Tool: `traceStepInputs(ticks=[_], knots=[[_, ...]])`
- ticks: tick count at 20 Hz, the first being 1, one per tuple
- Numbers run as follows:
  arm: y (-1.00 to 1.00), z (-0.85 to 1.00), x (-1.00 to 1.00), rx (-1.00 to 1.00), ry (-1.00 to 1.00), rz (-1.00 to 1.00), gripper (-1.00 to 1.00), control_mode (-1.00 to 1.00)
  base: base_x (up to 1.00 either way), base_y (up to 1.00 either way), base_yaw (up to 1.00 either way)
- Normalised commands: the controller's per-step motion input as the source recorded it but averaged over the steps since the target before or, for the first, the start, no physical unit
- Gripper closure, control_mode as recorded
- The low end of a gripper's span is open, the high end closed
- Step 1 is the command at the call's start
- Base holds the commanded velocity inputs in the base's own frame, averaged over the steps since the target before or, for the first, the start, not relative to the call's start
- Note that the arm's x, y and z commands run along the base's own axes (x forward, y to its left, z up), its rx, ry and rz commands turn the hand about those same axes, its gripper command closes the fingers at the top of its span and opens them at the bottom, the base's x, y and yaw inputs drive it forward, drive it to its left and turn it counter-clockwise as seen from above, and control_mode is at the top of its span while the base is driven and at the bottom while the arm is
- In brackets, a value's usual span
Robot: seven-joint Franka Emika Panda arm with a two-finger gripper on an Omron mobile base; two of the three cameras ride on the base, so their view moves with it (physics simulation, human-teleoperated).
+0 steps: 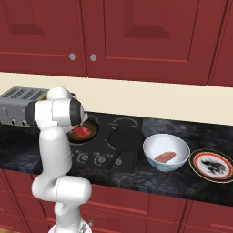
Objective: Place one of the steaks on the plate and the other in the bowl. Then place the bowl in the fridge.
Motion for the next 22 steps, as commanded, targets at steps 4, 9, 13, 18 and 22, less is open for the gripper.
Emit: traceStepInputs(ticks=[4, 9, 13, 18, 22], knots=[[-0.23, -0.09, 0.11, 0.0, 0.0, 0.06, -1.0, -1.0, 0.0, 0.0, 0.0], [-0.02, -0.1, 0.01, 0.0, 0.0, 0.05, -1.0, -1.0, 0.0, 0.0, 0.0], [-0.01, -0.12, 0.06, 0.0, 0.0, 0.05, -1.0, -1.0, 0.0, 0.0, 0.0], [0.0, -0.1, 0.0, 0.0, 0.0, 0.03, 1.0, -1.0, 0.0, 0.0, 0.0], [0.0, -0.09, 0.0, 0.0, 0.0, 0.03, 1.0, -1.0, 0.0, 0.0, 0.0]])
